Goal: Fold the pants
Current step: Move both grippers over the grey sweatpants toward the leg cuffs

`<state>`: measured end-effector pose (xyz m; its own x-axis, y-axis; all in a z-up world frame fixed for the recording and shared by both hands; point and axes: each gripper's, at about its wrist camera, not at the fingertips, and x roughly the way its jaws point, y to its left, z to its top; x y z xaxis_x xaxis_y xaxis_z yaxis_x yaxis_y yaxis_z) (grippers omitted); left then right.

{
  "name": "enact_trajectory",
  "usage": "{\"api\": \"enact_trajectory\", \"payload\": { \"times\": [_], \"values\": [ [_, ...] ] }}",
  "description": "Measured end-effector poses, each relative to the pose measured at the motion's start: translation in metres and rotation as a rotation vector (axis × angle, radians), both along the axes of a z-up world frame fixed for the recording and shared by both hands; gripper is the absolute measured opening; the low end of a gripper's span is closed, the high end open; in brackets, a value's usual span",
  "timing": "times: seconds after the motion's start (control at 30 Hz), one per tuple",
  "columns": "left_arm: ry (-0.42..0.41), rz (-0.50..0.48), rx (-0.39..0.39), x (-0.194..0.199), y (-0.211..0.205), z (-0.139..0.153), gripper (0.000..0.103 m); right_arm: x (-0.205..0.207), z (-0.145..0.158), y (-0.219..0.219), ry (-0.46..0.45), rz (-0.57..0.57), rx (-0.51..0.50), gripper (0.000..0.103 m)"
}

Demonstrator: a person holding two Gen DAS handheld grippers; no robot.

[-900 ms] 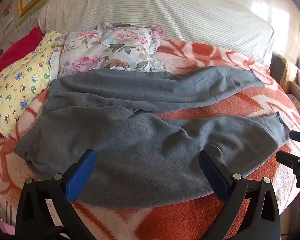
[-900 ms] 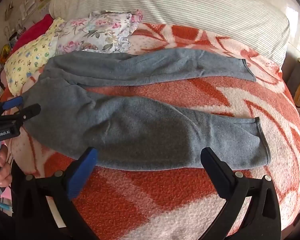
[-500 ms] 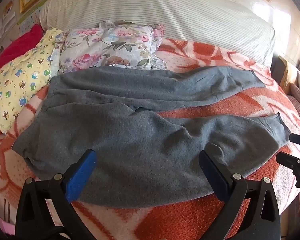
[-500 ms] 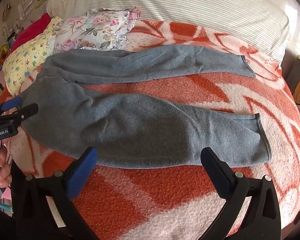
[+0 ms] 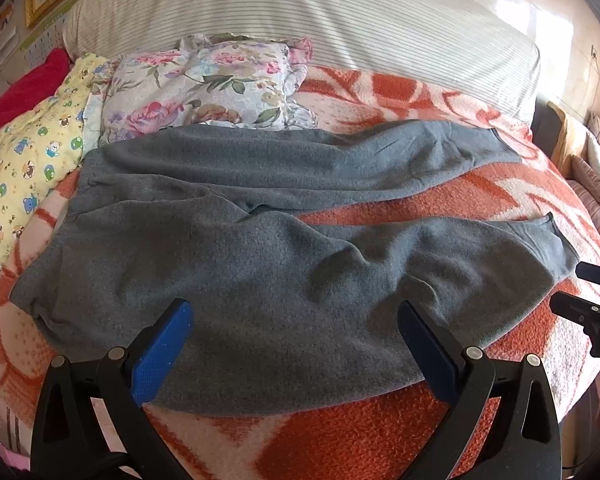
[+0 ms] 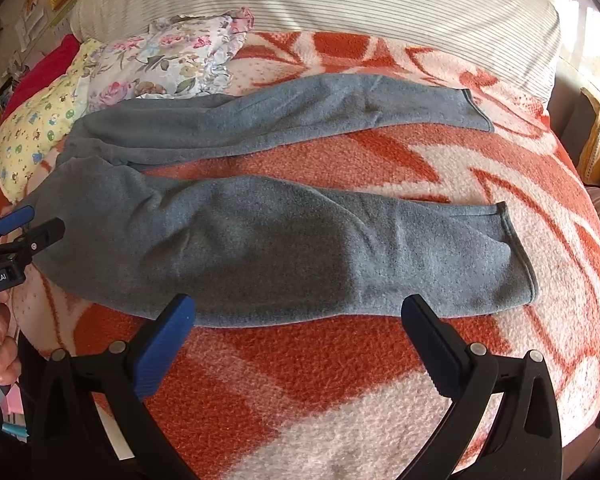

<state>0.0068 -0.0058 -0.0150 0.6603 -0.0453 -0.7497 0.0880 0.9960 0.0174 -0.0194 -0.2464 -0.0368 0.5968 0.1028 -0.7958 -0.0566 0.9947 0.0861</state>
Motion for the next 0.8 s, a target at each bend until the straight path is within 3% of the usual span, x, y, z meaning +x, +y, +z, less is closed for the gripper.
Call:
{"api": "enact_trajectory", "payload": {
  "times": [0.43,0.8],
  "values": [
    [0.041,-0.048,-0.007,0.009,-0.013,-0.011,0.102,-0.001,-0.006,-0.02,0.009,-0.042,0.012,0.103],
    [0.062,-0.12,-0.016,0.022,-0.035,-0.016,0.102,-0.001,-0.009,-0.071,0.02,-0.153,0.039,0.103]
  ]
}}
